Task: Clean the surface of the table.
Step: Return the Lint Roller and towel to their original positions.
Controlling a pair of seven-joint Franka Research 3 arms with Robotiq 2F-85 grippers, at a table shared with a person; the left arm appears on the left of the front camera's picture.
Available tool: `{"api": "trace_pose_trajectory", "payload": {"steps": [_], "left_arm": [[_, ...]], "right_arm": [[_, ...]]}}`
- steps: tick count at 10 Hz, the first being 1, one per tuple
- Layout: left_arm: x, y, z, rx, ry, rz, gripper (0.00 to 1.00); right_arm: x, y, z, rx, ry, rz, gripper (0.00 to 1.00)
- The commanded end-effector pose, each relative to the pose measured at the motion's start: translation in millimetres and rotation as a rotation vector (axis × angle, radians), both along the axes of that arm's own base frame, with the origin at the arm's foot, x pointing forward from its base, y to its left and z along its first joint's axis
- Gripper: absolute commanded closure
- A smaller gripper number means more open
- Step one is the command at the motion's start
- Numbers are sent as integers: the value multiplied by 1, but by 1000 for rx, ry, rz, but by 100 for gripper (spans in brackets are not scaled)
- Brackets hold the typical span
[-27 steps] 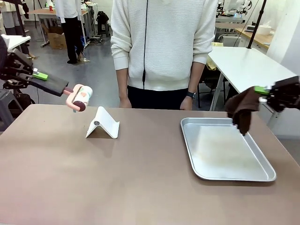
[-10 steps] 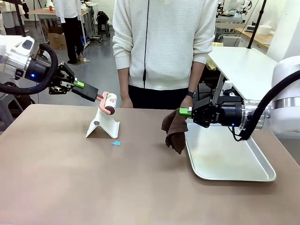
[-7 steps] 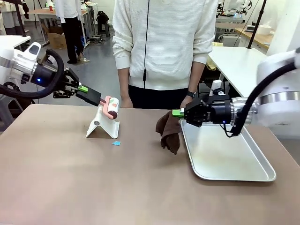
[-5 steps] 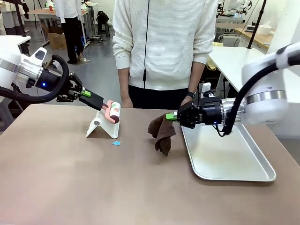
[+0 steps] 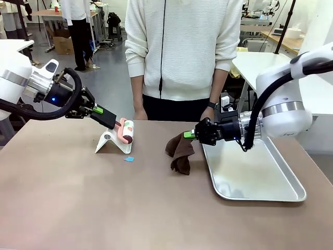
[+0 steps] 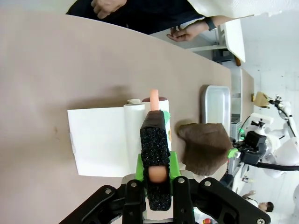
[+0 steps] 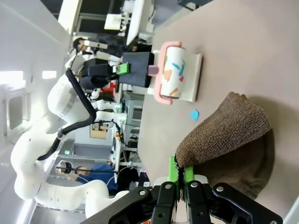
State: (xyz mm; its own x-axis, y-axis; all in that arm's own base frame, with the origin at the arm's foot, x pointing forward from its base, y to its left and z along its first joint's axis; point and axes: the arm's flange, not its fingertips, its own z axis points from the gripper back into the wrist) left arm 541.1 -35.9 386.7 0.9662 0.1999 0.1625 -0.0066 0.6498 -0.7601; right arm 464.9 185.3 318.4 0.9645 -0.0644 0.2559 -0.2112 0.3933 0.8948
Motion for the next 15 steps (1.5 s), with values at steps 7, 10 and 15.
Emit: {"api": "trace_pose_trajectory", "payload": {"steps": [7, 10, 15], "left_arm": [[-7, -13, -17, 89, 16, -7, 78], [-10, -18, -8, 131, -29, -12, 78], [-2, -39, 19, 194, -75, -70, 78]], "right_arm": [[13, 0, -11, -12, 39, -12, 95], [15, 0, -18, 13, 64, 5, 95], [15, -6, -30, 53, 94, 4, 95]]}}
